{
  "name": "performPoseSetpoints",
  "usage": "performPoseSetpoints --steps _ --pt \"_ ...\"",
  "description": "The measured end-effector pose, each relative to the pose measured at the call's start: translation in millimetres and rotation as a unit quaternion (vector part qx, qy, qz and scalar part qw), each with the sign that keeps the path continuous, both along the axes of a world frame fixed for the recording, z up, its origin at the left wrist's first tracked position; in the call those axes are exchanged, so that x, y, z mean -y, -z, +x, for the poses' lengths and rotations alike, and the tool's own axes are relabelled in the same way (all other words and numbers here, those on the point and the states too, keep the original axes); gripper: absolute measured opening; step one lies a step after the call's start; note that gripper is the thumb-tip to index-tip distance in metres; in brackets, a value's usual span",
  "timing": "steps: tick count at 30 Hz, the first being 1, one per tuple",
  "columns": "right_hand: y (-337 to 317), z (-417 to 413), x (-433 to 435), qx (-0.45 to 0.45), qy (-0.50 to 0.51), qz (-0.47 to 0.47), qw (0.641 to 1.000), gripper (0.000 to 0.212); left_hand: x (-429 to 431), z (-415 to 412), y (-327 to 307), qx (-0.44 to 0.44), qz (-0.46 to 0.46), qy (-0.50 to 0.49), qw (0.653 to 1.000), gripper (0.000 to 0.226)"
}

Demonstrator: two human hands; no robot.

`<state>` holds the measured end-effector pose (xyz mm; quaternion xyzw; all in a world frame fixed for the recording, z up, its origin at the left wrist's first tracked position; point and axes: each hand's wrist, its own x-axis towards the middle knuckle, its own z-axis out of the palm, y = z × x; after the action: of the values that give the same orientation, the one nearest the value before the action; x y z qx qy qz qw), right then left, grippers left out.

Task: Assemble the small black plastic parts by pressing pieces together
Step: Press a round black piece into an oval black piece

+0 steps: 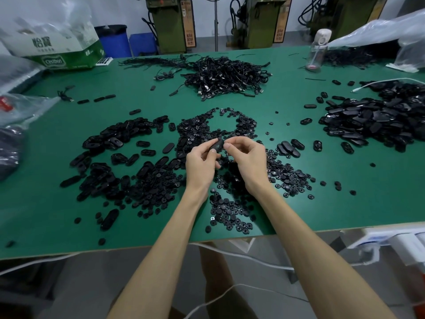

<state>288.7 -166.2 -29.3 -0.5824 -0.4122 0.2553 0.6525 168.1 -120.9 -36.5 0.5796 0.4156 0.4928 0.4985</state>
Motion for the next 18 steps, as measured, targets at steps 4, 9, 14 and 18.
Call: performPoseSetpoints --steps 4,9,14,18 --pt "0.0 -2.8 -1.1 0.041 0.004 -0.017 0.999 0.003 -0.8 1.2 -0.1 -0.014 0.004 0.002 1.0 0.034" --pt "-0.9 -4.9 -0.3 0.076 0.005 -0.014 0.997 0.004 0.0 1.4 0.0 -0.028 0.022 0.005 0.999 0.033" --pt "-2.1 -4.5 0.2 0.071 0.017 -0.016 0.997 0.005 0.9 1.5 0.4 -0.033 0.028 0.007 0.999 0.033" --pt "-2.3 -4.6 0.4 0.08 0.017 -0.019 0.996 0.006 0.4 1.4 0.9 -0.04 0.026 0.012 0.999 0.034"
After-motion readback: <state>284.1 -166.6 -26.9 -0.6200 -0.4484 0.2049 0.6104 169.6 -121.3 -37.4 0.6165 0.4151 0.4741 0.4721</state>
